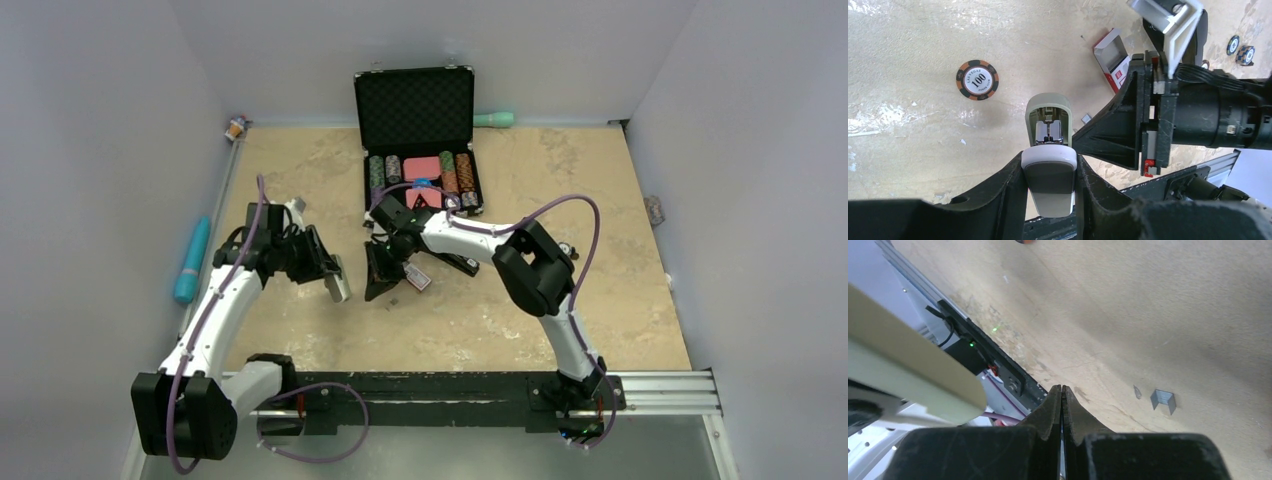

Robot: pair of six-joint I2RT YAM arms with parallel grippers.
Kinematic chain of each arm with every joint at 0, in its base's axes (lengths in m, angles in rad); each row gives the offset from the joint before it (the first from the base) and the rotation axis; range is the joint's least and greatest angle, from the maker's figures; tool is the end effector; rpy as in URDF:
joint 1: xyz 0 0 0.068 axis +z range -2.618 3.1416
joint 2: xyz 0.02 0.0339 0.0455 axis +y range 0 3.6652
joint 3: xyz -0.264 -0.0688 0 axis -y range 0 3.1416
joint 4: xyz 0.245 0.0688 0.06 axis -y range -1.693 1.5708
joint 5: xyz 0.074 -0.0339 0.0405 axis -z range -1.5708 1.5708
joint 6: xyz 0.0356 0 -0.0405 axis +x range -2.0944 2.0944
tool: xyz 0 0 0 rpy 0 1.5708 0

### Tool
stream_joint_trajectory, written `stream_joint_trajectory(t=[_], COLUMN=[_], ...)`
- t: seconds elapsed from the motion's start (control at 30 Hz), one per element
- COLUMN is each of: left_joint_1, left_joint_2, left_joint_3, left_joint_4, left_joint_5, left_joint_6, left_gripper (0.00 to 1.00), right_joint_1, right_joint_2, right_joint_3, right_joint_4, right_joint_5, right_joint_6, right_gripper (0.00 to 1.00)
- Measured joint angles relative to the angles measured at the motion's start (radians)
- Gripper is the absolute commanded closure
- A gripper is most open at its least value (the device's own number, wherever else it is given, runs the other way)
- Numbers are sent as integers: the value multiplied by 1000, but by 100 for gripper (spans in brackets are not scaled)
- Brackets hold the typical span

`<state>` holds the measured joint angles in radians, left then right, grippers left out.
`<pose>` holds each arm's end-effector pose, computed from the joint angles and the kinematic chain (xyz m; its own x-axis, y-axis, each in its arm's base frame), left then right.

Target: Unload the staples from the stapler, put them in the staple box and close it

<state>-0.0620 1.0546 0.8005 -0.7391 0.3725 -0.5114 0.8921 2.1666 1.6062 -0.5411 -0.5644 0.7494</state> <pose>0.1992 -0.0253 0.2498 -0.8545 -0.4037 -0.3269 -0.1859 0.8254 -0.5331 0.2706 0.3658 0.1598 -0.9614 -0.2752 -0.0061 -0.2113 0.7234 0.6573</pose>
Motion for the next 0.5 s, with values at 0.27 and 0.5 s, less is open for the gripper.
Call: stream_joint_trajectory(t=[0.27, 0.5], left_joint_1=[0, 0], left_joint_2=[-13, -45], left_joint_3=[2, 17], left_joint_4=[-5, -11], left_joint_5=[-11, -3], left_joint_6=[1, 0], left_gripper=[100, 100], right_joint_1=[0, -6], right_joint_2=[-6, -64], right_joint_3=[71, 112], right_joint_4=[-43, -98], right_joint_5=[3, 28], right_joint_6=[-27, -72], right_gripper=[100, 44])
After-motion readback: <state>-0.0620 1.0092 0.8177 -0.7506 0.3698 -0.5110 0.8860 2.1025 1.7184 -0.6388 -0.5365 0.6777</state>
